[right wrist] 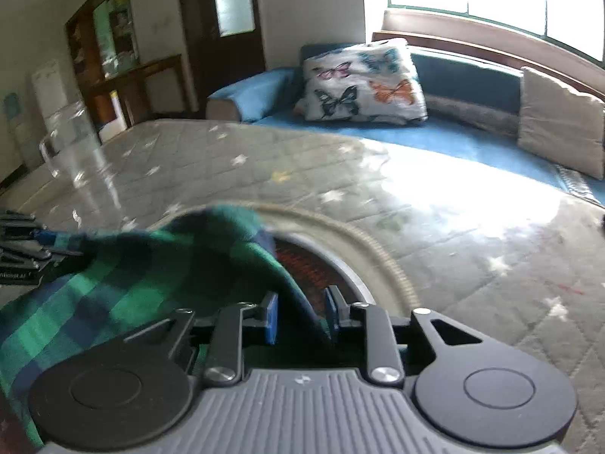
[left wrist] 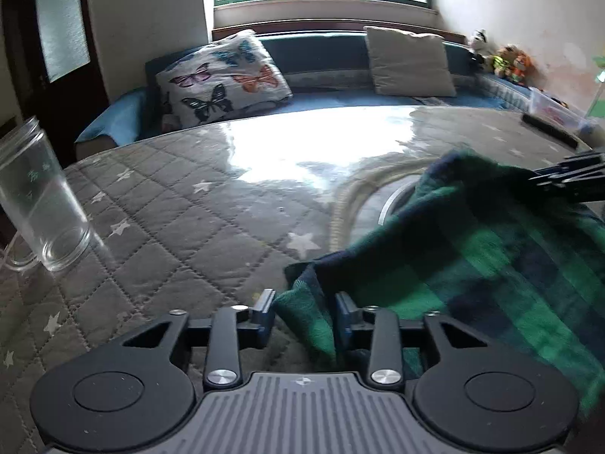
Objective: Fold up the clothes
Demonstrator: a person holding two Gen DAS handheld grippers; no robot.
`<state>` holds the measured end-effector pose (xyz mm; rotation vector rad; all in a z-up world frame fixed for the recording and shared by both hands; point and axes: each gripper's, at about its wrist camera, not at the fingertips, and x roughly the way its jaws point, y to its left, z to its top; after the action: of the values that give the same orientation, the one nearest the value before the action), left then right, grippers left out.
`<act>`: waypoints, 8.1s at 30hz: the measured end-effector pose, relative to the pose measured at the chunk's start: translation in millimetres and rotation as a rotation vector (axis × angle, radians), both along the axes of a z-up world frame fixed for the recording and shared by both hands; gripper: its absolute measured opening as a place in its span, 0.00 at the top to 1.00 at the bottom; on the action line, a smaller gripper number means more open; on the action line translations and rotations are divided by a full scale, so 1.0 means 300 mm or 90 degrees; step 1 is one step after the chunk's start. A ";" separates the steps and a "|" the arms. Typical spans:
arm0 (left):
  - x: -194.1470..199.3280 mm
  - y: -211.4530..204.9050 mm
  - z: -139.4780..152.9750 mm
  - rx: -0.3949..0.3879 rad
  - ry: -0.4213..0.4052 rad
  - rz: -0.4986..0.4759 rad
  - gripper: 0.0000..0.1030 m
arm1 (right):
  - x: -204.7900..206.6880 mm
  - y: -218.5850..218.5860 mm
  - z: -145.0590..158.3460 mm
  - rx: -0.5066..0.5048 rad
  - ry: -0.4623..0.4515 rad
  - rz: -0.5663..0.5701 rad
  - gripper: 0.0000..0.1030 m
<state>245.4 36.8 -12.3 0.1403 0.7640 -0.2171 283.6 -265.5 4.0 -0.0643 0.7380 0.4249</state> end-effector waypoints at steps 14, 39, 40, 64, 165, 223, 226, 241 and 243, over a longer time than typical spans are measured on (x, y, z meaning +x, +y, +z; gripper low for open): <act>0.017 0.014 0.112 -0.005 -0.054 0.063 0.54 | -0.126 -0.117 0.054 -0.005 0.009 0.020 0.76; 0.151 -0.236 0.010 -0.054 0.051 -0.052 0.63 | 0.076 0.054 -0.056 0.025 0.066 0.029 0.88; 0.165 -0.234 0.000 -0.055 0.056 -0.046 0.62 | 0.083 0.054 -0.060 0.026 0.067 0.024 0.87; -0.279 -0.067 0.047 -0.037 -0.017 0.003 0.32 | -0.350 0.375 -0.012 -0.126 -0.050 0.212 0.34; -0.043 0.053 0.022 -0.041 -0.001 0.027 0.90 | -0.457 -0.017 -0.081 -0.077 -0.038 0.078 0.17; -0.275 0.191 0.075 -0.238 0.024 0.176 0.00 | -0.644 0.698 -0.094 -0.195 -0.155 0.408 0.72; -0.268 0.188 0.059 -0.288 0.052 0.181 0.02 | -0.625 0.663 -0.062 -0.139 -0.136 0.385 0.91; -0.240 0.120 -0.004 -0.491 0.155 0.176 0.64 | -0.607 0.447 0.076 0.058 -0.084 0.326 0.96; -0.248 0.114 -0.015 -0.501 0.158 0.174 0.77 | -0.614 0.439 0.069 0.059 -0.079 0.336 0.96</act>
<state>170.9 71.1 -16.9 -0.7435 0.8840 -0.2621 99.4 -133.8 24.8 -0.1985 0.5713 0.9490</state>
